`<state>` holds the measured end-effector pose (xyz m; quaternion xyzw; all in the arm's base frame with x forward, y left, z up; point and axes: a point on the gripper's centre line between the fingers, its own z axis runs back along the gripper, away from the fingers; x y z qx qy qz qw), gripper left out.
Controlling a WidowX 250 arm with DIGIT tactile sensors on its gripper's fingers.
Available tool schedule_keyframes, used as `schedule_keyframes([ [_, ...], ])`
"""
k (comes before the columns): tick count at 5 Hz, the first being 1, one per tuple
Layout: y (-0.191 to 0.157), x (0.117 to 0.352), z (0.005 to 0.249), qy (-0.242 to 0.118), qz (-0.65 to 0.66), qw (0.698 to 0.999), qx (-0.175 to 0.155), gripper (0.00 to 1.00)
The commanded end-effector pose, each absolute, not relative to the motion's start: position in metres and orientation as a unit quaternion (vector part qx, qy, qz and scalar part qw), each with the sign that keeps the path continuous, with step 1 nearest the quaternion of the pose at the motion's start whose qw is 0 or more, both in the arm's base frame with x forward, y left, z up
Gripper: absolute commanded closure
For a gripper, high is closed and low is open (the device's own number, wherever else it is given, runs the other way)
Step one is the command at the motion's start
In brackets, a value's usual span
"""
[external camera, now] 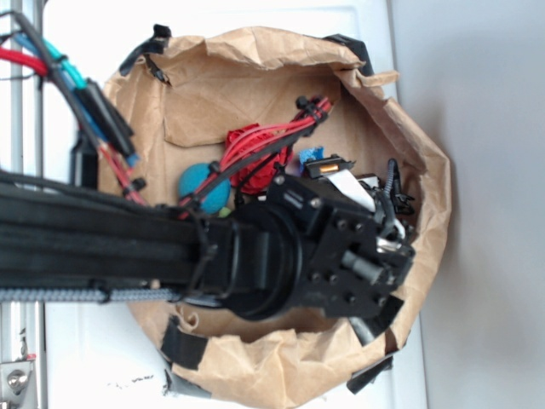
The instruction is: Grab the blue sponge.
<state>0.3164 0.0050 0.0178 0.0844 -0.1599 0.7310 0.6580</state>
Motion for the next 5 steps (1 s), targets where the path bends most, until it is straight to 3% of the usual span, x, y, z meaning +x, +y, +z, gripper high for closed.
schedule_keyframes([
  [1,-0.002,0.301,0.061,-0.164,0.646,0.746,-0.015,1.0],
  [2,0.003,0.282,0.106,-0.102,0.558,0.82,-0.077,1.0],
  [3,-0.003,0.257,0.157,-0.09,0.451,0.885,-0.072,1.0],
  [4,-0.019,0.238,0.186,-0.098,0.381,0.919,-0.009,1.0],
  [5,-0.021,0.235,0.183,-0.095,0.366,0.926,0.012,1.0],
])
